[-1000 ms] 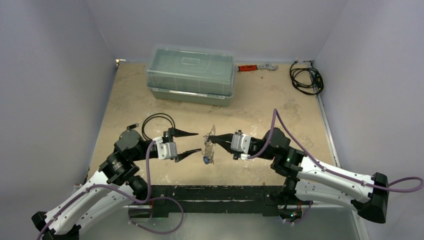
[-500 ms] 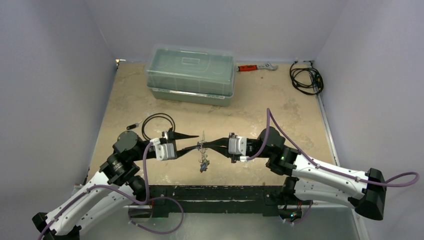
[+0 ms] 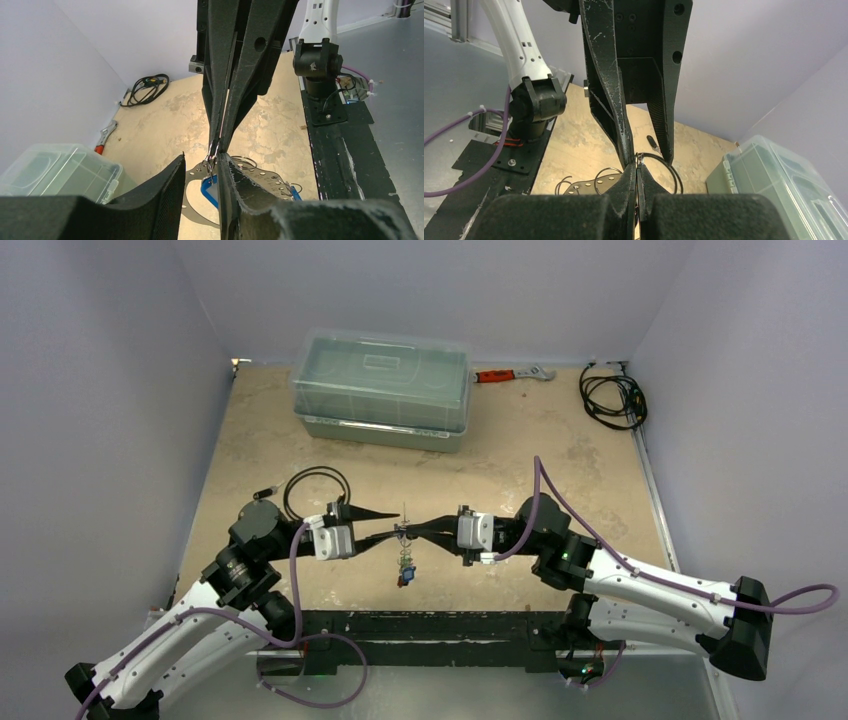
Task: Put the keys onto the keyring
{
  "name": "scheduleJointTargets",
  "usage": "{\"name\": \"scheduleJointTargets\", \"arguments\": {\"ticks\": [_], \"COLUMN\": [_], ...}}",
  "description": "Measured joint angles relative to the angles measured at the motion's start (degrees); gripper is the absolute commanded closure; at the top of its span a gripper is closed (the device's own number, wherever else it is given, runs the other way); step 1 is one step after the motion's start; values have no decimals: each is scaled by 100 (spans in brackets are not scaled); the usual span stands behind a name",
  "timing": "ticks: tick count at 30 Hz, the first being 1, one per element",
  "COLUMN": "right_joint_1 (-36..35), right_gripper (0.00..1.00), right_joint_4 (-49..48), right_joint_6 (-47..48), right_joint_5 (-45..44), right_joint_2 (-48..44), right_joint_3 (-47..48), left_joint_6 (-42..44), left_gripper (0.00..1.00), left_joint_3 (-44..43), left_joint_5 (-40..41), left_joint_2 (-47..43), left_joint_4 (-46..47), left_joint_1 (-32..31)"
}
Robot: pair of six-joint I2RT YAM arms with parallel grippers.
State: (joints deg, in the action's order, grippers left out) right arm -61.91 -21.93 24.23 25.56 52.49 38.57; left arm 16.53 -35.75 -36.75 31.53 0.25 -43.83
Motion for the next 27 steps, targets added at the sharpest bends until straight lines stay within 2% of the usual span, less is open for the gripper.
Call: {"name": "scheduleJointTargets", "arguments": {"ticks": [3, 9, 13, 16, 19, 27], "right_joint_1": [0, 0, 0, 4, 4, 9], "right_gripper": [100, 100, 100, 100, 100, 100], "right_joint_4": [2, 9, 4, 7, -4, -131], "right_joint_6": [0, 0, 0, -2, -26, -129], "right_joint_5": [13, 22, 76, 101, 129, 254], "right_joint_2": [-4, -7, -7, -7, -4, 94], "right_joint_3": [11, 59, 79, 96, 107, 140], "left_joint_6": [2, 2, 2, 4, 4, 61], "left_gripper": [78, 78, 88, 90, 100, 100], "left_joint_3": [0, 0, 0, 0, 0, 0], "left_joint_5": [-50, -98, -153, -205, -216, -157], "left_joint_2": [4, 33, 35, 35, 33, -118], "left_joint_4": [0, 2, 0, -2, -2, -129], "left_joint_1": [0, 0, 2, 2, 2, 0]}}
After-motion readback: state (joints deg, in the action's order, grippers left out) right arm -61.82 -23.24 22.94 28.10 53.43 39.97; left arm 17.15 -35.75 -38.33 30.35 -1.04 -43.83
